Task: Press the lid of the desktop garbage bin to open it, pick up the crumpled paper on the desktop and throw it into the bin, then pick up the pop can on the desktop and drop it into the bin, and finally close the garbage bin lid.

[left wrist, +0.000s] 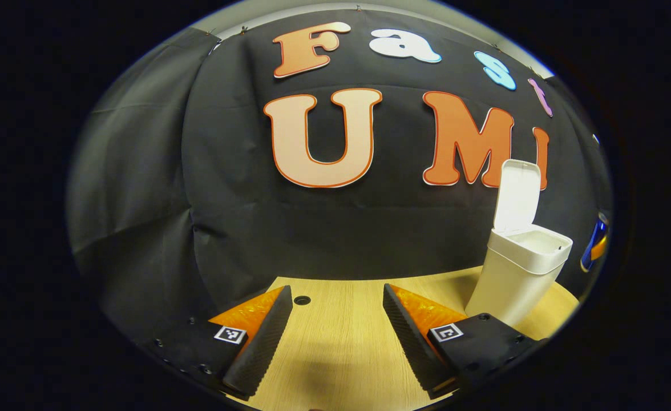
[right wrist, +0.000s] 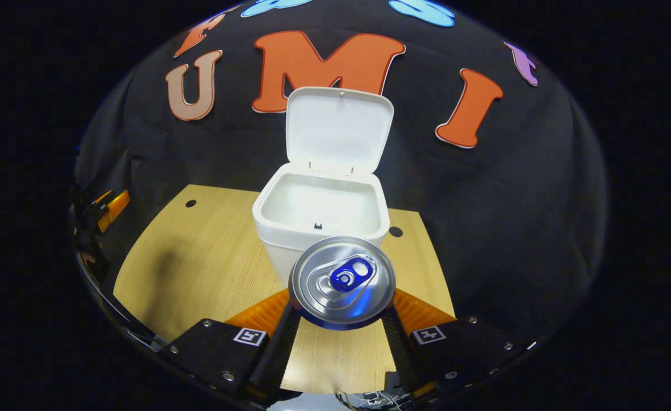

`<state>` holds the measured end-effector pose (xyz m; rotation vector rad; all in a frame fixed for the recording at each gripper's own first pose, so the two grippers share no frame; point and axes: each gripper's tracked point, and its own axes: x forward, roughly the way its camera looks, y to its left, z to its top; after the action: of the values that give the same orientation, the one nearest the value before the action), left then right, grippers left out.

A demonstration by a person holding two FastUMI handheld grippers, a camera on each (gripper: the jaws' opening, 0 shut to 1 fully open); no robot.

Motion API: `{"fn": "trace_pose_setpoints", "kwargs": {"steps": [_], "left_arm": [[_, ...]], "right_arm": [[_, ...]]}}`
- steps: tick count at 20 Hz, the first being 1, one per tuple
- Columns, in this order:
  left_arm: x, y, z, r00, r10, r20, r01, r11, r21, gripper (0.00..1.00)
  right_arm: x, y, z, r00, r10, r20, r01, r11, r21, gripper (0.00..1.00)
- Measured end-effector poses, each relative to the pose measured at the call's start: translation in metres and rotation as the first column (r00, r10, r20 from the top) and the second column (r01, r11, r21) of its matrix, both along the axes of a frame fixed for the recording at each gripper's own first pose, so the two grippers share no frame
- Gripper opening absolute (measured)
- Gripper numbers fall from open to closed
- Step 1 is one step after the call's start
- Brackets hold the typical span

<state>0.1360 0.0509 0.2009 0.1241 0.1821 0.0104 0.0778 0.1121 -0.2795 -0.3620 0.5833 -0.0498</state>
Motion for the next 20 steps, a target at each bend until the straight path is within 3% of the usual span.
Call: {"fn": "trace_pose_setpoints", "kwargs": {"steps": [9, 14, 20], "left_arm": [[0.003, 0.013, 0.005, 1.0, 0.025, 0.013, -0.026, 1.0, 0.009, 1.0], [0.0, 0.022, 0.006, 0.999, 0.048, 0.012, -0.048, 0.999, 0.016, 0.98], [-0.002, 0.034, 0.005, 0.996, 0.086, 0.008, -0.086, 0.996, 0.029, 1.0]], "right_arm": [[0.022, 0.015, 0.038, 0.996, 0.044, 0.074, -0.044, 0.999, -0.007, 0.78], [0.066, 0.016, 0.031, 0.997, 0.054, 0.059, -0.053, 0.998, -0.029, 0.8], [0.09, 0.01, 0.011, 0.999, 0.022, 0.024, -0.022, 1.0, -0.017, 0.82]]}}
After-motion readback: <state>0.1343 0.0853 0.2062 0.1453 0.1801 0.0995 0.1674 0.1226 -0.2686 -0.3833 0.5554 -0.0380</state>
